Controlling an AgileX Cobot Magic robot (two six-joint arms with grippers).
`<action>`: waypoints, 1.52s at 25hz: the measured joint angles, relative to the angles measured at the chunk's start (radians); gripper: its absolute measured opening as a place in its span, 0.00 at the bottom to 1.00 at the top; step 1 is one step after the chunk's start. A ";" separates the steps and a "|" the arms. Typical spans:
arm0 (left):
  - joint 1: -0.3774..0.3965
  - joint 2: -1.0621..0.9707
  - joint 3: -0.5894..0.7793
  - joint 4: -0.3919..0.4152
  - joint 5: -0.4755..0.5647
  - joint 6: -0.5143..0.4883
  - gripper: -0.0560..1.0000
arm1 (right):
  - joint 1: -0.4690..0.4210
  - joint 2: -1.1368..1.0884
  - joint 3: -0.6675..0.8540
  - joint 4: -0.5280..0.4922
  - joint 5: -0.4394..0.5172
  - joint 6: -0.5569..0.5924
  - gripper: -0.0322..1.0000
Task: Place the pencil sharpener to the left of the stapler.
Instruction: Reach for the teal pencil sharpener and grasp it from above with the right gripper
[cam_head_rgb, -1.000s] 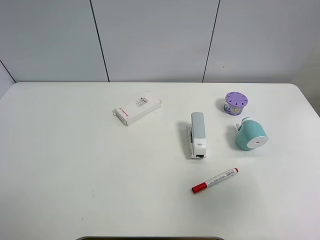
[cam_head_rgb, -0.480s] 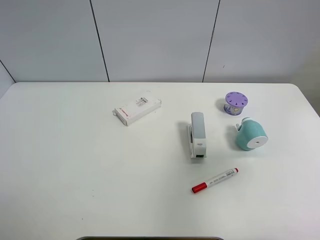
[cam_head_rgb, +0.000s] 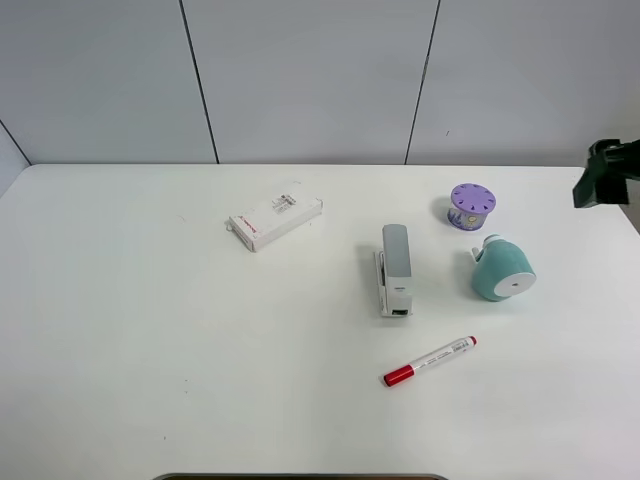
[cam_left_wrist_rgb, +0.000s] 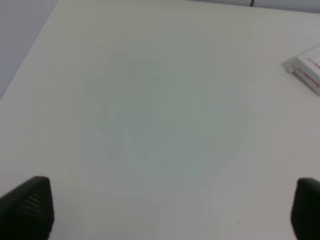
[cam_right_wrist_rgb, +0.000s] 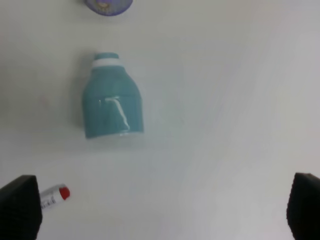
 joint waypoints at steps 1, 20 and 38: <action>0.000 0.000 0.000 0.000 0.000 0.000 0.96 | 0.000 0.023 0.000 0.006 -0.013 -0.001 0.98; 0.000 0.000 0.000 0.000 0.000 0.000 0.96 | -0.001 0.452 -0.002 0.055 -0.230 -0.015 0.98; 0.000 0.000 0.000 0.000 0.000 0.000 0.96 | -0.001 0.691 -0.003 0.087 -0.370 -0.049 0.98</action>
